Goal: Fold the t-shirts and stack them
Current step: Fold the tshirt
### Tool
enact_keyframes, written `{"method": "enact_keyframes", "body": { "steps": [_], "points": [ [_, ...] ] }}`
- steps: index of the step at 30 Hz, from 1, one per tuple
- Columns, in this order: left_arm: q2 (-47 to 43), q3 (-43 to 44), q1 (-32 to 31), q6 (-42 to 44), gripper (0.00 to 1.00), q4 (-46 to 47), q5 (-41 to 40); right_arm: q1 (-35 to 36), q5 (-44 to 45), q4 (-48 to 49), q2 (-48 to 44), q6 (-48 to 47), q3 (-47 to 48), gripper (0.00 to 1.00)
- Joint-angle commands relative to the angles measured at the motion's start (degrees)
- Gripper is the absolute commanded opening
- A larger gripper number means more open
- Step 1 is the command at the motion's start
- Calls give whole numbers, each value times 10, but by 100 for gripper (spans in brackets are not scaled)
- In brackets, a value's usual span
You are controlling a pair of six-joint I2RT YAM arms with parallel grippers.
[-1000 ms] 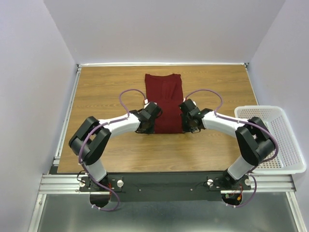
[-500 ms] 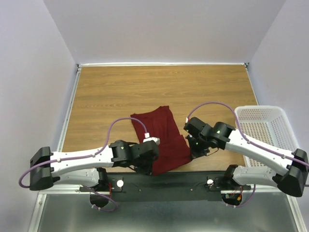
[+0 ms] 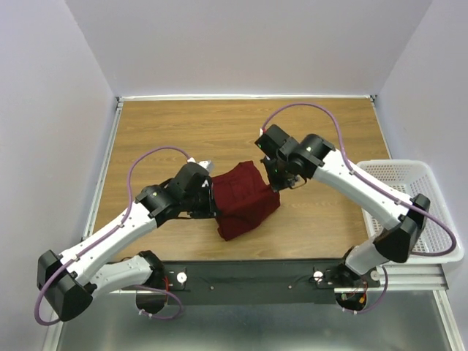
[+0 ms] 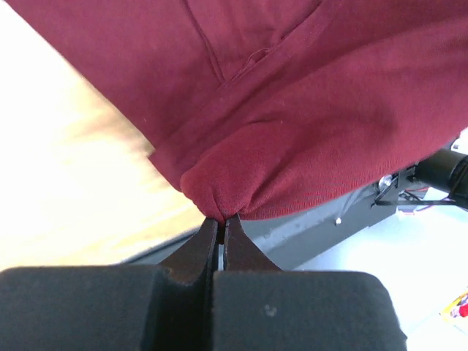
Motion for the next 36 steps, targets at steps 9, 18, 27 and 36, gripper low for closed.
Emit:
{"method": "enact_keyframes", "body": {
  "steps": [9,18,27,36],
  "points": [
    [49,16,148,136,0,99,105,-85,-36,3,139,-138,191,1],
    [90,42,216,188,0,122,124,-97,-55,4,227,-168,299,1],
    [67,38,219,191,0,119,95,-101,-60,23,191,-172,255,1],
    [80,69,247,198,0,139,70,-113,-82,50,227,-181,317,1]
  ]
}}
